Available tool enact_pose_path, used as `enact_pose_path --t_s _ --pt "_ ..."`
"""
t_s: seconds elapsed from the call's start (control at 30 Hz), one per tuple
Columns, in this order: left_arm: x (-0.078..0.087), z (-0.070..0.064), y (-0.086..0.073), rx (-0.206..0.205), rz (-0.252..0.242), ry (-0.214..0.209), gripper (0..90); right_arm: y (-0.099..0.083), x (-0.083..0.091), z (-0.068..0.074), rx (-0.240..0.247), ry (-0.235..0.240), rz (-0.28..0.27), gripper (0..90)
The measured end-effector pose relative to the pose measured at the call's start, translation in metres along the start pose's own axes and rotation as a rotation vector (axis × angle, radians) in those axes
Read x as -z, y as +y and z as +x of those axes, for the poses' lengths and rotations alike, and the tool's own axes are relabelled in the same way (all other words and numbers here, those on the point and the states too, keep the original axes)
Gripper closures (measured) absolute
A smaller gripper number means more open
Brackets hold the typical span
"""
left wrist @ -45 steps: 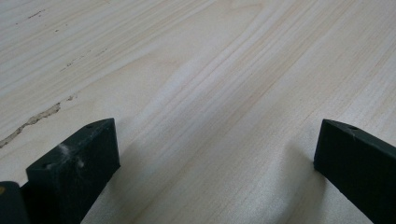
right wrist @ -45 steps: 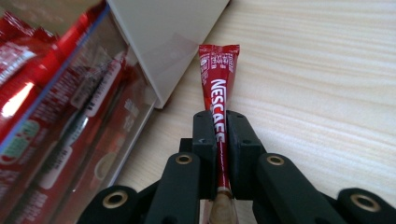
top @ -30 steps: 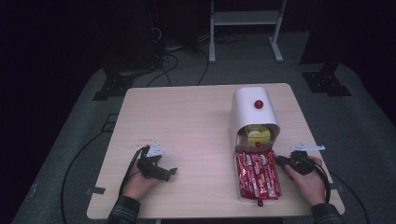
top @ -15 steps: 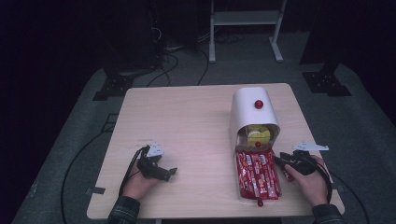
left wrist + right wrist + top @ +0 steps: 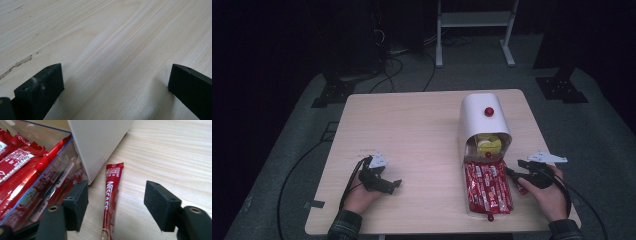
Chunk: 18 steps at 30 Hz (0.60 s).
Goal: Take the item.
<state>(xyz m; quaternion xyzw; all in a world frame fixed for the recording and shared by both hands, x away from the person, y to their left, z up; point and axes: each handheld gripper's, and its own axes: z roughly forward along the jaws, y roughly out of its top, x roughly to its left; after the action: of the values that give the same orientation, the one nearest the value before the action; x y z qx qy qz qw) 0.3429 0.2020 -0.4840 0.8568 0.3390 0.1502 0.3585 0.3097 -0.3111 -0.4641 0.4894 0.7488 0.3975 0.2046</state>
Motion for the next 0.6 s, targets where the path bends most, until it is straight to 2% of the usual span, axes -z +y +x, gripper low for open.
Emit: enact_pose_path --t_s 0.3,0.6 --pt "0.000 0.000 0.000 0.000 0.003 0.000 0.0 0.002 0.008 -0.004 0.009 -0.026 -0.021 28.2" --pt "0.000 0.000 0.000 0.000 0.002 0.000 0.0 0.001 0.017 -0.021 -0.019 -0.074 -0.043 24.1"
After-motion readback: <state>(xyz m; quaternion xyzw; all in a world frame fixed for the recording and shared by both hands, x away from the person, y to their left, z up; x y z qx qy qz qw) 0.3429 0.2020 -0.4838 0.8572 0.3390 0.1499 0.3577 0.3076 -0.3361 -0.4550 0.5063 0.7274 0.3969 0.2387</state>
